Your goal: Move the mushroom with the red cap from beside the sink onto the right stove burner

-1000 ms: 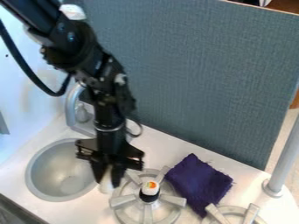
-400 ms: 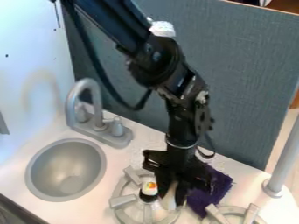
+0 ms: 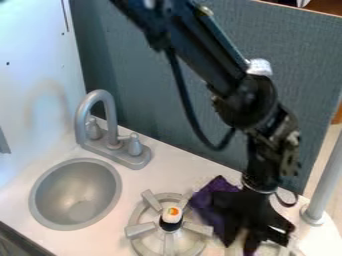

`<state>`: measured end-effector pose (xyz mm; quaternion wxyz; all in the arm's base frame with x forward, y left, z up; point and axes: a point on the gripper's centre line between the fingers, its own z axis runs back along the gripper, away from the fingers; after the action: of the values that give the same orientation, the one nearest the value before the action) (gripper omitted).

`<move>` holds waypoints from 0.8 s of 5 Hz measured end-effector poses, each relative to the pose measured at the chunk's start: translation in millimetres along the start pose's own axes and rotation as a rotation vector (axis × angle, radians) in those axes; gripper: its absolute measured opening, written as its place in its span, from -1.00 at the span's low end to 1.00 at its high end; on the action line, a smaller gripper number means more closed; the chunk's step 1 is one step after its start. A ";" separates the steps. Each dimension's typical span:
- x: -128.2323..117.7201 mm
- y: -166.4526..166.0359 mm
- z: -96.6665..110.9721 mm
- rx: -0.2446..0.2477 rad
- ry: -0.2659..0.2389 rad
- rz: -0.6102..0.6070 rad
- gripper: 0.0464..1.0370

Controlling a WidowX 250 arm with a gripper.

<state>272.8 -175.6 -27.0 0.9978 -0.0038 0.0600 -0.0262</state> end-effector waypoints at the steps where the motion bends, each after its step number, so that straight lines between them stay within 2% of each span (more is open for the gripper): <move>1: -4.1 1.7 -0.1 0.005 0.031 -0.040 -0.42; 2: 8.8 -4.9 -11.9 0.002 0.026 -0.060 -0.42; 4: 29.9 -36.2 -65.5 -0.049 0.072 -0.078 -0.42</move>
<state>292.7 -213.7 -95.2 0.9929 -0.0295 0.0964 -0.0637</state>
